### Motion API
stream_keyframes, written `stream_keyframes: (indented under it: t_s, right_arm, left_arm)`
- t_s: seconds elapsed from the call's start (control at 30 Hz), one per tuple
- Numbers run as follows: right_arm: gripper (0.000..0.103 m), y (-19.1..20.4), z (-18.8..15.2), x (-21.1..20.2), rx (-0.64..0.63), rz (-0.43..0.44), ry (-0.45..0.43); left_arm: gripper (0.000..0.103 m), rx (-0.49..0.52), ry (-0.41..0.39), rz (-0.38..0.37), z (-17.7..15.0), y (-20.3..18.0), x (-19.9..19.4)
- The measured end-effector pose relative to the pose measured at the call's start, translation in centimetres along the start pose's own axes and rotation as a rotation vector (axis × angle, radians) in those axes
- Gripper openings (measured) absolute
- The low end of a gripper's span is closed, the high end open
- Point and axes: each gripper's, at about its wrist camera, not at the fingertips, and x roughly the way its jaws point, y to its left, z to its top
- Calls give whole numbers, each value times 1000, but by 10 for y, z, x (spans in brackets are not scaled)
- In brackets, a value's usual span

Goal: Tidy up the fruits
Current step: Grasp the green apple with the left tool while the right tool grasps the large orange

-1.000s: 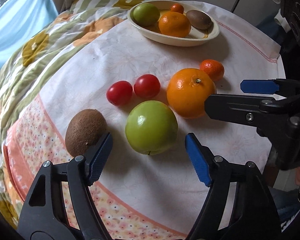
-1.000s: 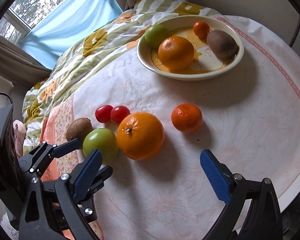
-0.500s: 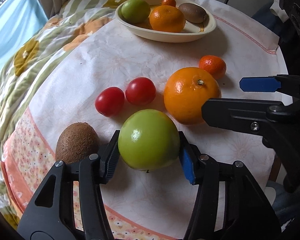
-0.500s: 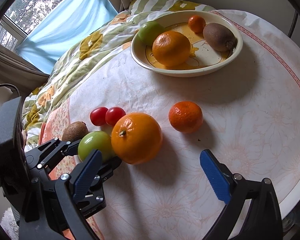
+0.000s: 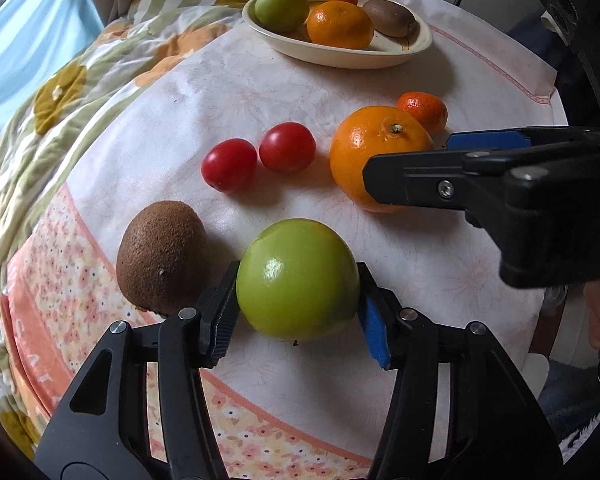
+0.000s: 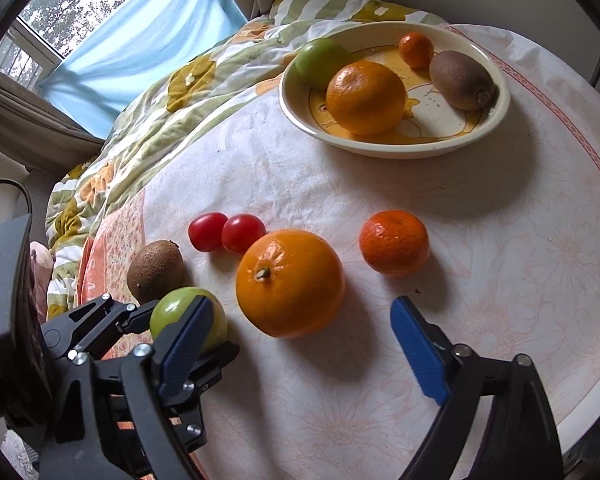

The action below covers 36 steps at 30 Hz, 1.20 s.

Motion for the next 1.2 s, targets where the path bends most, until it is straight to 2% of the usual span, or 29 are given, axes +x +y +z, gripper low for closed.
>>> stream_keyframes:
  t_s: [0.53, 0.63, 0.7, 0.73, 0.97, 1.2]
  right_arm:
    - [76, 17, 4, 19, -91, -41, -8]
    - [73, 20, 3, 21, -113, -59, -11]
    - [67, 22, 3, 22, -135, -86, -15]
    - [60, 22, 3, 23, -149, -105, -16]
    - [58, 24, 2, 22, -197, -107, -17]
    - [58, 21, 3, 15, -221, -50, -10]
  left_arm:
    - [53, -82, -16, 17, -26, 12, -17]
    - [53, -95, -17, 23, -30, 15, -20]
    - [53, -105, -18, 26, -32, 16, -21]
    - [53, -109, -19, 27, -33, 16, -21]
    - [53, -139, -30, 44, -34, 16, -26]
    - [53, -202, -40, 80, -31, 15, -36]
